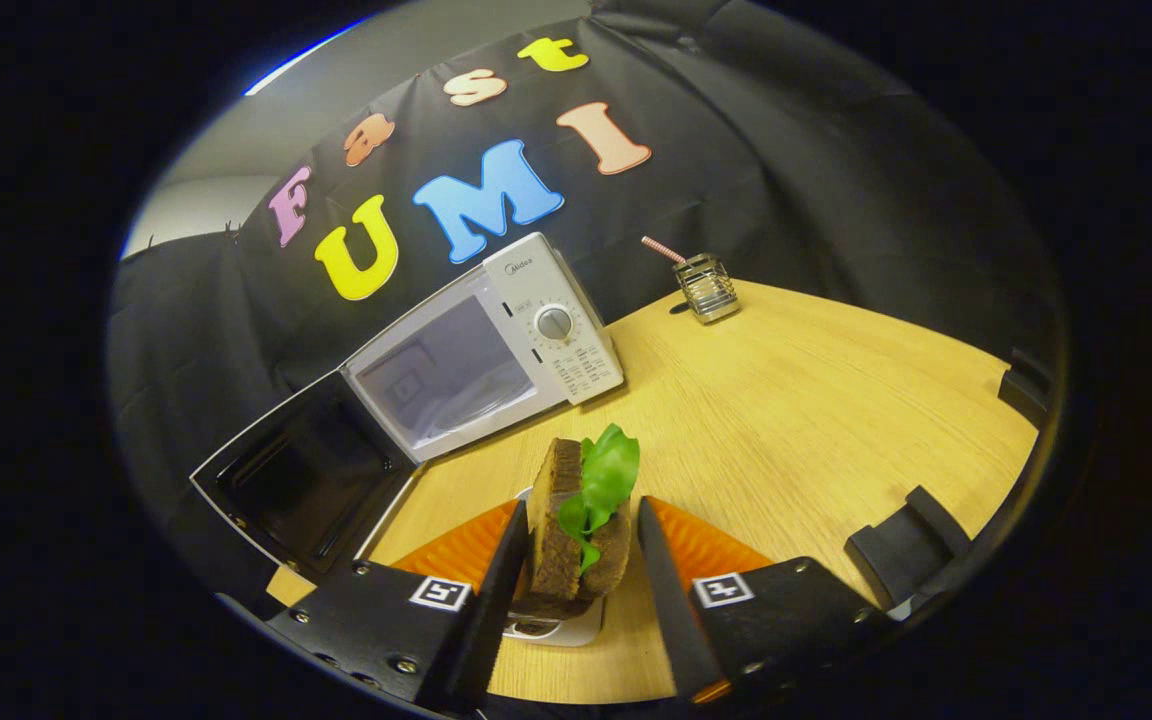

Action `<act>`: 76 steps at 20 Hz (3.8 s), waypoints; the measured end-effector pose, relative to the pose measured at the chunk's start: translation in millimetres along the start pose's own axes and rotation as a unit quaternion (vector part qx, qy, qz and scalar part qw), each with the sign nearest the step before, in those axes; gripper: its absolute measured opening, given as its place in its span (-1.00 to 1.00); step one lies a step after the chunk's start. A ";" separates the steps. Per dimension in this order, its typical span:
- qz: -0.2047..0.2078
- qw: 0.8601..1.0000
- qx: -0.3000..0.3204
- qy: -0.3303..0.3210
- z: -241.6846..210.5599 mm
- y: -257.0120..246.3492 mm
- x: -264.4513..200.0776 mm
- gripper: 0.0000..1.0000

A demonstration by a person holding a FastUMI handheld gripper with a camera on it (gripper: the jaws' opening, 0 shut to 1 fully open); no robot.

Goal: Open the microwave, put the food inside, and close the microwave door.

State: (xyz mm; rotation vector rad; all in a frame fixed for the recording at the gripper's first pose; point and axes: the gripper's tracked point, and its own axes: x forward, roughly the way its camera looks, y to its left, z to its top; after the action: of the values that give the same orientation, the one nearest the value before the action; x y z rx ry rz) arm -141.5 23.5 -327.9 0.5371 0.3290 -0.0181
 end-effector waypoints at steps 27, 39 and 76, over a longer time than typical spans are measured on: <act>0.124 0.986 -0.092 -0.069 74.2 177.5 106.9 -0.55; 0.115 0.989 -0.068 -0.061 84.9 203.9 191.8 -0.56; 0.004 0.962 0.248 -0.115 76.3 160.1 403.7 0.15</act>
State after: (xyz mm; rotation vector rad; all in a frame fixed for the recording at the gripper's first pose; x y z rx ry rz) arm 280.5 150.3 -312.4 1.0243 0.0906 -0.1565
